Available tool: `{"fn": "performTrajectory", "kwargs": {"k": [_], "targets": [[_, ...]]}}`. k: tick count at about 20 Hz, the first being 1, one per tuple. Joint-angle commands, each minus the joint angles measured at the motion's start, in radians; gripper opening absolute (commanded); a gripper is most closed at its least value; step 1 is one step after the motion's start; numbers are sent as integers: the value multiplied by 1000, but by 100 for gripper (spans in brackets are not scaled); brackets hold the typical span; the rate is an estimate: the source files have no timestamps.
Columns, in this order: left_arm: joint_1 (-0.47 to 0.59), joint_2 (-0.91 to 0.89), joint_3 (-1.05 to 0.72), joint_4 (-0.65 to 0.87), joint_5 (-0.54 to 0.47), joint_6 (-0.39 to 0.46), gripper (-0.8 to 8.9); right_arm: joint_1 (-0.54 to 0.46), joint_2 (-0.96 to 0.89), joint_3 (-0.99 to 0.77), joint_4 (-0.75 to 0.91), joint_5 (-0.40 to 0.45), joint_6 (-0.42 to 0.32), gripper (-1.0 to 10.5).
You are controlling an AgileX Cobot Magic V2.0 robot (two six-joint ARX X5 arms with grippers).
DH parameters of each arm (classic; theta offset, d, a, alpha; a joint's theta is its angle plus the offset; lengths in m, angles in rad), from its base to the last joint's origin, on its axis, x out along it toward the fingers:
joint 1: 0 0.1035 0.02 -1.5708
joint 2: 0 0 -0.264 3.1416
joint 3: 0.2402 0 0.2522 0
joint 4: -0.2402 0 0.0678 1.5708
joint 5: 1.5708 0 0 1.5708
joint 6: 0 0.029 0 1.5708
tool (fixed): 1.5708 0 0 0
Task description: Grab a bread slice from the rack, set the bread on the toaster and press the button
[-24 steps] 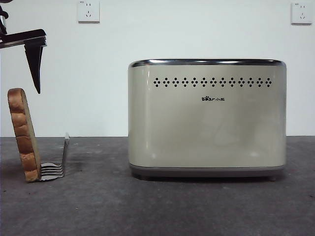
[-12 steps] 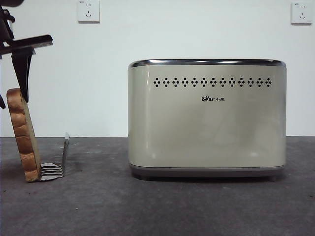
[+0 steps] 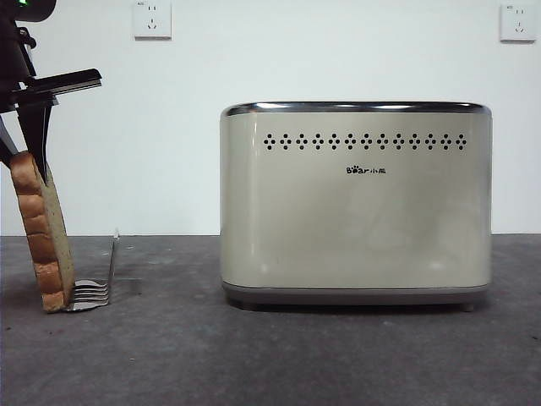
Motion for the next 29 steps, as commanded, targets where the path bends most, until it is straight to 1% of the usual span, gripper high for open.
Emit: {"fn": "performTrajectory", "kwargs": {"k": [1, 3, 9, 10, 11, 12, 13, 14, 17, 19, 21, 24, 27, 29], "targets": [[-2, -2, 19, 2, 9, -5, 17, 1, 0, 3, 0, -3, -12, 1], [-4, -2, 54, -18, 28, 6, 17, 1, 0, 3, 0, -3, -12, 1], [-9, -5, 198, -119, 26, 71, 18, 1, 0, 3, 0, -3, -12, 1], [-9, -6, 225, -131, 24, 97, 16, 1, 0, 4, 0, -3, -12, 1], [-9, -6, 262, -146, 24, 145, -12, 1, 0, 3, 0, -3, -12, 1], [-9, -6, 297, -162, 26, 191, -9, 1, 0, 3, 0, -3, -12, 1], [-9, -6, 343, -180, 27, 272, -9, 1, 0, 3, -1, -3, -12, 1], [-9, -6, 387, -202, 27, 332, -9, 1, 0, 3, -1, -3, -12, 1], [-13, -6, 513, -279, 52, 487, -9, 1, 0, 3, -1, -3, -12, 1], [-29, -6, 594, -315, 114, 612, -9, 1, 0, 3, -3, -3, -11, 1], [-56, -6, 669, -338, 168, 766, -9, 1, 0, 3, -19, -3, -11, 1], [-145, -6, 752, -337, 191, 979, -9, 1, 0, 3, -47, -3, -11, 1], [-261, -6, 776, -332, 191, 1214, -9, 1, 0, 3, -66, -3, -11, 1], [-334, -5, 776, -323, 191, 1330, -9, 1, 0, 3, -71, -3, -11, 1]]}}
